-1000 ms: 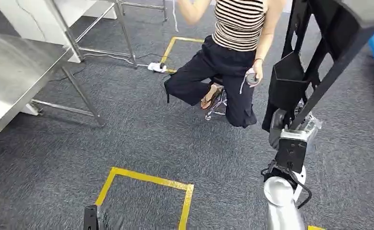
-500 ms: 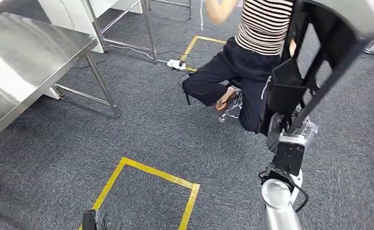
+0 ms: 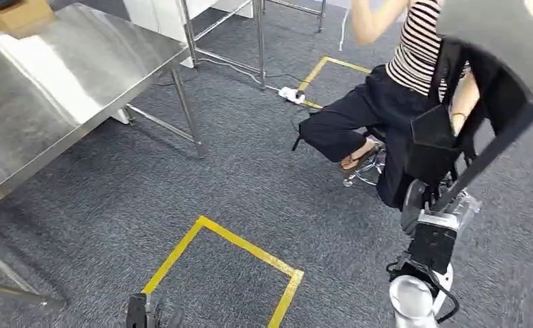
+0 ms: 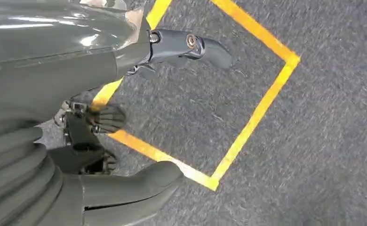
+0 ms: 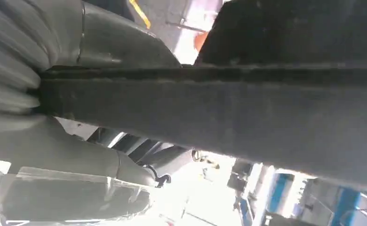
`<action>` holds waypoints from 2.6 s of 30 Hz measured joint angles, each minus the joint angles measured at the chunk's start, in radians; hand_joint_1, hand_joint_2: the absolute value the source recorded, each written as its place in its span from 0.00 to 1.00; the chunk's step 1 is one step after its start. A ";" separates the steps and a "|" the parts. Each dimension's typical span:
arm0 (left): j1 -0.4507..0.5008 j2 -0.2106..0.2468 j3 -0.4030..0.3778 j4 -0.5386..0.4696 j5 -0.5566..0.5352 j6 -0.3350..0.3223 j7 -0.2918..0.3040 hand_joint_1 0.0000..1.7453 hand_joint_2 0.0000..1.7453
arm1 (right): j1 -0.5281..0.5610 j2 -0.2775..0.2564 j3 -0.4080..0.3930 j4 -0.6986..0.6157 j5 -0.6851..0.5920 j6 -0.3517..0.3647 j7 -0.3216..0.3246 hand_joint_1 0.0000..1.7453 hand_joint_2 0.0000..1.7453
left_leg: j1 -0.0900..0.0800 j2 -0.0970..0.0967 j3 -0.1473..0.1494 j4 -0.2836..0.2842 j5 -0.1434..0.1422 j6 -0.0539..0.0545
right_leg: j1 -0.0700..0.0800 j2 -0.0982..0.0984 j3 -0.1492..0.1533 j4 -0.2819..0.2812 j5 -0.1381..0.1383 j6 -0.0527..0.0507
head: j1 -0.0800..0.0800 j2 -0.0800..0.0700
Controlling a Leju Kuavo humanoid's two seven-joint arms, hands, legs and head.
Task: Take the parts from the cabinet and place them on the table.
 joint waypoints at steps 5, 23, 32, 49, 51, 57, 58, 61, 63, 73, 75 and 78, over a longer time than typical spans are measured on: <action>-0.005 -0.005 -0.010 0.000 -0.012 0.000 0.003 0.00 1.00 | 0.009 -0.001 -0.014 -0.036 0.010 0.000 0.002 1.00 1.00 | 0.002 0.090 -0.053 0.108 -0.071 -0.019 | 0.003 -0.040 0.000 -0.002 0.005 -0.033 | -0.018 0.000; -0.027 -0.015 -0.032 -0.005 -0.024 0.000 0.019 0.00 1.00 | 0.047 -0.004 -0.056 -0.068 0.010 -0.002 0.000 1.00 1.00 | -0.010 0.077 0.024 -0.022 -0.004 0.044 | 0.015 -0.046 -0.142 0.305 -0.132 -0.024 | -0.007 0.000; -0.024 -0.013 -0.032 -0.005 -0.026 0.011 0.019 0.00 1.00 | 0.043 -0.004 -0.056 -0.072 0.015 0.002 0.004 1.00 1.00 | 0.002 -0.013 0.003 -0.002 -0.006 -0.002 | 0.005 -0.014 -0.005 0.005 0.003 -0.010 | -0.002 0.000; -0.042 -0.006 -0.032 -0.037 -0.022 0.033 0.029 0.00 1.00 | -0.039 -0.006 -0.060 -0.072 0.006 0.029 0.033 1.00 1.00 | -0.007 0.134 0.022 -0.020 -0.008 0.032 | 0.012 -0.152 0.011 0.000 -0.018 -0.017 | -0.025 0.000; -0.049 -0.007 -0.032 -0.040 -0.022 0.033 0.029 0.00 1.00 | -0.040 -0.008 -0.059 -0.072 0.007 0.029 0.032 1.00 1.00 | -0.005 0.114 0.026 -0.027 -0.003 0.041 | 0.013 -0.069 -0.033 0.104 -0.069 -0.025 | -0.017 0.000; -0.047 -0.013 -0.032 -0.040 -0.022 0.033 0.031 0.00 1.00 | -0.038 -0.014 -0.061 -0.067 0.005 0.029 0.035 1.00 1.00 | -0.001 0.025 0.029 -0.021 -0.006 0.036 | 0.004 -0.037 -0.070 0.122 -0.030 0.014 | -0.007 0.000; -0.047 -0.014 -0.032 -0.040 -0.022 0.033 0.031 0.00 1.00 | -0.039 -0.014 -0.061 -0.067 0.005 0.029 0.035 1.00 1.00 | 0.001 0.013 0.029 -0.014 -0.011 0.030 | -0.002 -0.017 -0.026 0.026 0.011 0.022 | -0.005 0.000; -0.046 -0.014 -0.032 -0.041 -0.022 0.033 0.032 0.00 1.00 | -0.040 -0.015 -0.059 -0.064 0.006 0.029 0.036 1.00 1.00 | -0.004 -0.009 0.013 -0.005 -0.013 0.011 | 0.004 -0.008 -0.012 -0.003 0.013 -0.007 | -0.006 0.000; -0.040 -0.011 -0.032 -0.041 -0.017 0.037 0.032 0.00 1.00 | -0.049 -0.015 -0.059 -0.062 0.007 0.035 0.040 1.00 1.00 | -0.002 -0.020 0.009 -0.009 -0.011 0.005 | 0.008 -0.020 -0.012 -0.002 0.015 -0.017 | -0.006 0.000; -0.040 -0.014 -0.026 -0.077 0.004 0.081 0.034 0.00 1.00 | -0.155 0.037 -0.053 -0.013 0.029 0.067 0.062 1.00 1.00 | -0.002 0.108 -0.040 0.082 -0.019 0.000 | 0.010 -0.072 -0.002 -0.007 0.010 -0.044 | -0.026 0.000; -0.047 -0.014 -0.022 -0.086 -0.001 0.091 0.034 0.00 1.00 | -0.189 0.049 -0.050 0.011 0.032 0.075 0.062 1.00 1.00 | -0.013 0.129 0.002 0.000 -0.011 0.010 | 0.020 -0.074 -0.006 -0.006 0.008 -0.040 | -0.024 0.000; -0.053 -0.018 -0.019 -0.095 -0.003 0.096 0.034 0.00 1.00 | -0.220 0.061 -0.045 0.043 0.039 0.076 0.060 1.00 1.00 | -0.014 0.119 0.000 -0.007 -0.001 -0.007 | 0.019 -0.079 -0.007 -0.003 0.004 -0.047 | -0.021 0.000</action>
